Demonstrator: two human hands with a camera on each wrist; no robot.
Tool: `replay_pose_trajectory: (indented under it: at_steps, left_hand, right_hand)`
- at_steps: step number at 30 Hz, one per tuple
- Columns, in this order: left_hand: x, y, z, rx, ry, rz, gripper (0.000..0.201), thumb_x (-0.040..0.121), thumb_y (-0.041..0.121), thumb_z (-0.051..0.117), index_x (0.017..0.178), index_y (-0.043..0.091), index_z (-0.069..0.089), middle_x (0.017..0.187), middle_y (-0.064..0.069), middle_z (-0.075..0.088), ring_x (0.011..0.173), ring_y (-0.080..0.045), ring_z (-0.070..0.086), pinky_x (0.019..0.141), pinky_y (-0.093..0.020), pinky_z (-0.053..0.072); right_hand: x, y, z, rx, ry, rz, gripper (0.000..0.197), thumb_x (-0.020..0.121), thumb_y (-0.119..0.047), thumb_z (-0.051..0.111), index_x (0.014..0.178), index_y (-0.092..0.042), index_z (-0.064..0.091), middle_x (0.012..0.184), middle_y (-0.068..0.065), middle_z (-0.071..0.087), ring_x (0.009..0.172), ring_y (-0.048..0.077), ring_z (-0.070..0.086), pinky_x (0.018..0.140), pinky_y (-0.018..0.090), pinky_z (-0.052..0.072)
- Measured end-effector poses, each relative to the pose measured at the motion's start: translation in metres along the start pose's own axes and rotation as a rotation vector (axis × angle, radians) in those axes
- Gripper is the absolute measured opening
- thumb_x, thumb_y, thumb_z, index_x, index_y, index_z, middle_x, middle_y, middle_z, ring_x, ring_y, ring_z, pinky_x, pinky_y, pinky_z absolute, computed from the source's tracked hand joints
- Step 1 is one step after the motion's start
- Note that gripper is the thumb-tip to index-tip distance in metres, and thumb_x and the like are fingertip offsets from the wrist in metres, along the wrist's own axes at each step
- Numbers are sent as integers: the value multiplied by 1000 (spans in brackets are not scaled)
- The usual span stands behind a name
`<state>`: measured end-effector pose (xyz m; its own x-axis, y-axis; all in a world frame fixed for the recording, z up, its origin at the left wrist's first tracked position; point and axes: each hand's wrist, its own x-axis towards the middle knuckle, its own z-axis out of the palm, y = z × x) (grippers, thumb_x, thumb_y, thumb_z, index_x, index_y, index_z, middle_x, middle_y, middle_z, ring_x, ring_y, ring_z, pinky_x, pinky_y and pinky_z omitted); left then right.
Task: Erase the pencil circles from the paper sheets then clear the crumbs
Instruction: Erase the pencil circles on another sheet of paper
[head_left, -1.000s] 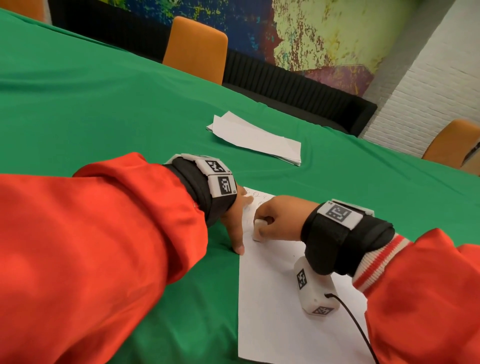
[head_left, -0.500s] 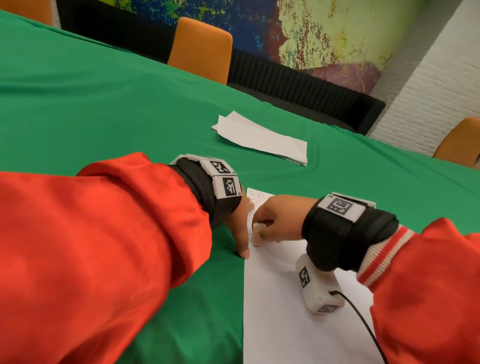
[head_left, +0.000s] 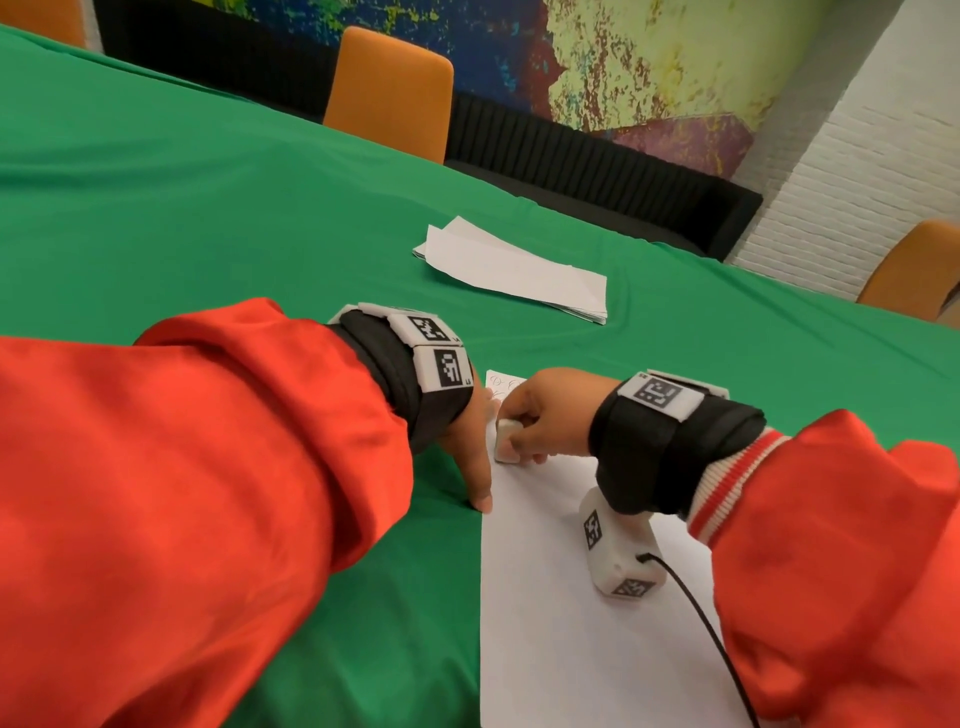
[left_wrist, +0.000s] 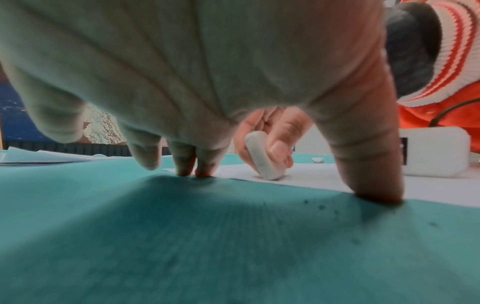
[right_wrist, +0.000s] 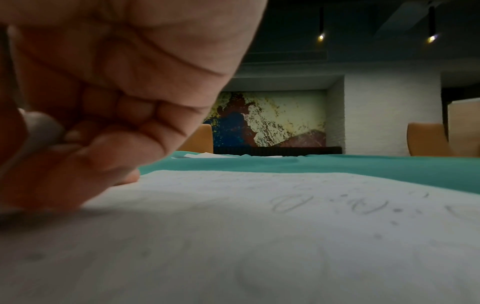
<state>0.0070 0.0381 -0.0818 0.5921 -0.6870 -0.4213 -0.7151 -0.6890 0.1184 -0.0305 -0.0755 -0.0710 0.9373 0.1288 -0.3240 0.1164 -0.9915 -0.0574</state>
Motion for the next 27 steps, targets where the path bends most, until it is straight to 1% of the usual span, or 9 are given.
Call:
replay_pose_trajectory:
  at_steps: [2, 4, 7, 10, 13, 15, 18, 23, 27]
  left_hand:
    - [-5, 3, -3, -13, -2, 49, 73, 88, 35, 65, 148, 28, 24, 154, 3, 27, 140, -16, 24, 90, -15, 15]
    - [-7, 5, -4, 15, -16, 57, 72, 88, 35, 64, 148, 29, 25, 154, 3, 26, 140, -17, 22, 96, -17, 16]
    - [-9, 4, -3, 71, -36, -17, 80, 83, 47, 67, 148, 33, 22, 155, 0, 21, 142, -18, 21, 108, -28, 22]
    - [-12, 7, -5, 89, -55, -8, 78, 84, 46, 66, 147, 36, 21, 155, 4, 18, 142, -14, 18, 108, -28, 21]
    - [-15, 11, -9, 170, -62, 9, 74, 84, 50, 63, 146, 38, 24, 155, 5, 22, 143, -16, 17, 110, -34, 18]
    - [-10, 8, -9, 213, -65, -29, 85, 79, 58, 64, 149, 35, 21, 156, 3, 21, 144, -18, 17, 114, -38, 14]
    - [0, 1, -4, 306, -55, -114, 106, 72, 73, 58, 153, 28, 7, 160, 1, 5, 146, -19, 2, 116, -45, 2]
    - [7, 1, 0, 350, -45, -95, 107, 71, 80, 50, 152, 30, 2, 160, 6, -4, 146, -17, -7, 115, -56, -4]
    - [9, 5, 0, 328, -49, -76, 105, 74, 79, 47, 152, 28, -1, 159, 9, -3, 146, -14, -4, 115, -56, -5]
  right_hand:
    - [-3, -3, 3, 37, -35, -13, 9, 85, -23, 59, 79, -23, 66, 63, -11, 63, 56, 1, 54, 61, 18, 45]
    - [-4, -6, 3, 40, -62, -24, 9, 85, -25, 59, 83, -22, 67, 63, -12, 63, 55, 0, 54, 62, 19, 46]
    - [1, -5, -1, 25, -4, -14, 11, 84, -23, 60, 74, -23, 65, 61, -11, 61, 55, 2, 55, 59, 17, 44]
    - [2, -7, -1, -7, 19, -21, 12, 83, -21, 59, 73, -21, 65, 62, -8, 62, 57, 7, 56, 59, 18, 44]
    - [-4, -11, 0, -24, -68, -45, 11, 85, -22, 59, 77, -21, 66, 64, -9, 62, 58, 5, 57, 58, 17, 45]
    - [-7, -9, -2, -54, -69, -41, 11, 86, -21, 58, 83, -18, 68, 65, -8, 62, 59, 6, 57, 58, 17, 44]
    - [-10, 3, -9, -27, 24, 17, 14, 86, -23, 58, 89, -17, 70, 68, -8, 63, 61, 6, 56, 58, 18, 43]
    - [-20, 23, -15, 27, 103, 82, 17, 87, -22, 56, 93, -19, 72, 62, -11, 59, 56, 2, 53, 54, 15, 39]
    - [-22, 20, -7, -25, 42, 46, 18, 88, -22, 54, 95, -18, 71, 74, -7, 66, 66, 8, 58, 62, 17, 43]
